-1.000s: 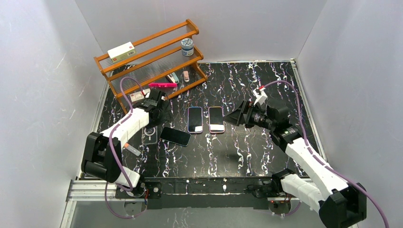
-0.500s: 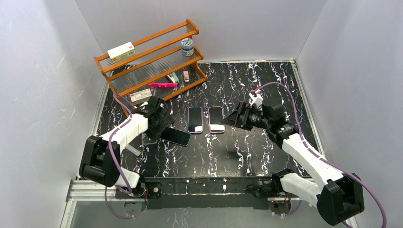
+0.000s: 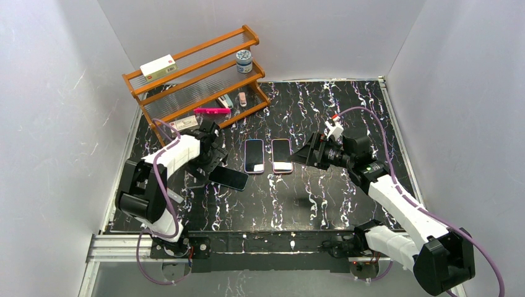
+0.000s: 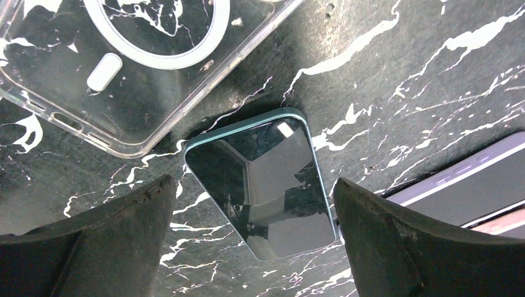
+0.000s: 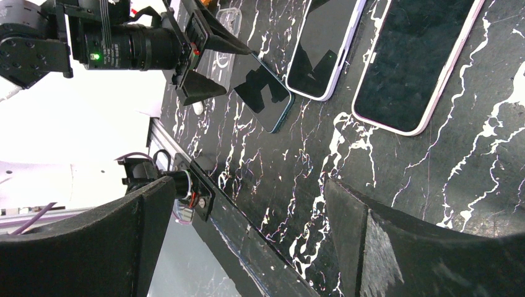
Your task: Put the phone into the phone case
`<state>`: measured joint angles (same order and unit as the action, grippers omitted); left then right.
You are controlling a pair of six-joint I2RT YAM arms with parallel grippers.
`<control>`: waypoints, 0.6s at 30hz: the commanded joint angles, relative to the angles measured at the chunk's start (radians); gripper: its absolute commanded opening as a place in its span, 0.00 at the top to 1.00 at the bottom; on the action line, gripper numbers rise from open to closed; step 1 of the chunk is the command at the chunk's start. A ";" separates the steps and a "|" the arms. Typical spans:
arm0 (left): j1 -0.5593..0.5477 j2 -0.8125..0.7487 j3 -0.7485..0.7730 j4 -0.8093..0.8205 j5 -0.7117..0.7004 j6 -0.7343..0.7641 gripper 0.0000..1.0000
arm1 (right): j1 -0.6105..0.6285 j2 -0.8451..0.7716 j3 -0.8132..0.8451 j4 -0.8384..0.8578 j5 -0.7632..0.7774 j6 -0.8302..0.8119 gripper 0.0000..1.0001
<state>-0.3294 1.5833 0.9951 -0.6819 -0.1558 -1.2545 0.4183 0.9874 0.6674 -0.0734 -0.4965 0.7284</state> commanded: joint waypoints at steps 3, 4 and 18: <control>-0.007 0.063 0.086 -0.121 -0.039 -0.080 0.04 | 0.000 -0.019 0.021 0.011 0.004 -0.015 0.03; -0.010 0.077 0.091 -0.122 -0.034 -0.083 0.04 | 0.000 -0.019 0.021 0.010 0.003 -0.015 0.02; -0.047 0.117 0.076 -0.098 -0.053 -0.146 0.06 | 0.000 -0.033 0.015 0.006 0.003 -0.018 0.02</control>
<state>-0.3695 1.6829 1.0672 -0.7403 -0.1764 -1.3624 0.4187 0.9733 0.6674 -0.0799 -0.4961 0.7258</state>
